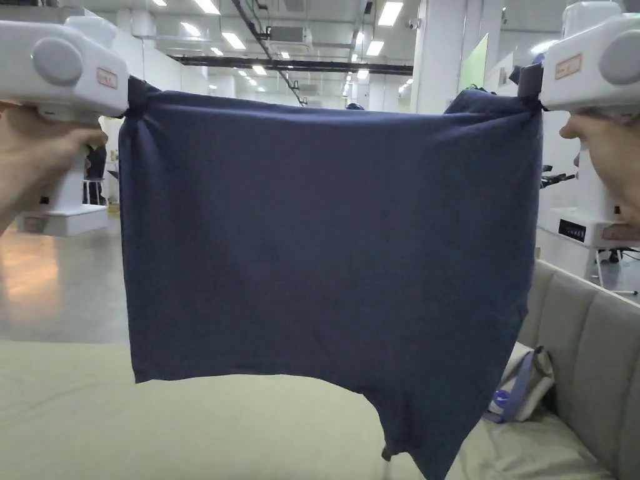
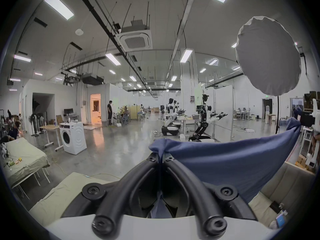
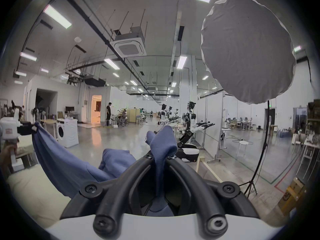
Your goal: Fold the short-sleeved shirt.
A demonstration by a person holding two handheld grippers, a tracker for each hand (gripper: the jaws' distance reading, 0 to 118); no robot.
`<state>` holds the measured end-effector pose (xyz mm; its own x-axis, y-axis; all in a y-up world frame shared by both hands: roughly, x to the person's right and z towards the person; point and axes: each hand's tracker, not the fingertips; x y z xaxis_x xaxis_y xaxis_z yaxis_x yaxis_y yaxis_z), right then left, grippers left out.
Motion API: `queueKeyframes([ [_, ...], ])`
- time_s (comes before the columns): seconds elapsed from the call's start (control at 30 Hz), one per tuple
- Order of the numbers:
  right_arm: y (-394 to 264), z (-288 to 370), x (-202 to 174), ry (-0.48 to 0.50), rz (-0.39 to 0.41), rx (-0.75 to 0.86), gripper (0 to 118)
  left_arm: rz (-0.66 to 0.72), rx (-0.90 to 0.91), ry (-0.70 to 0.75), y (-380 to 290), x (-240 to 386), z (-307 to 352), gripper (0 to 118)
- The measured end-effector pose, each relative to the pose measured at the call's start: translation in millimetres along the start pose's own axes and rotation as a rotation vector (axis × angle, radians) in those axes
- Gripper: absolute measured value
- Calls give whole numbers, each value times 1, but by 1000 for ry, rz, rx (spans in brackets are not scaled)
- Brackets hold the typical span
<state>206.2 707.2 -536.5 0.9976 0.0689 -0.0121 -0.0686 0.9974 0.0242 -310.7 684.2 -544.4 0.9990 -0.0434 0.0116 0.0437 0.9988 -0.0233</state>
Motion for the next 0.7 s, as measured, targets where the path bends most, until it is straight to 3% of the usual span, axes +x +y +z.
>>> queueKeyframes([
  [0.2,-65,24,-6,41,21,-41,7,-77,-89,-51,-67,0,23,2],
  [0.33,-131,53,-11,77,10,-135,7,-27,-145,-100,-132,-3,51,2],
  [0.47,-205,91,-17,104,-101,-208,7,-68,-265,-137,-204,6,81,2],
  [0.57,-263,129,-27,121,-96,-287,7,-129,-338,-145,-260,16,108,2],
  [0.7,-337,186,-38,131,-137,-423,7,-57,-404,-182,-334,18,133,2],
])
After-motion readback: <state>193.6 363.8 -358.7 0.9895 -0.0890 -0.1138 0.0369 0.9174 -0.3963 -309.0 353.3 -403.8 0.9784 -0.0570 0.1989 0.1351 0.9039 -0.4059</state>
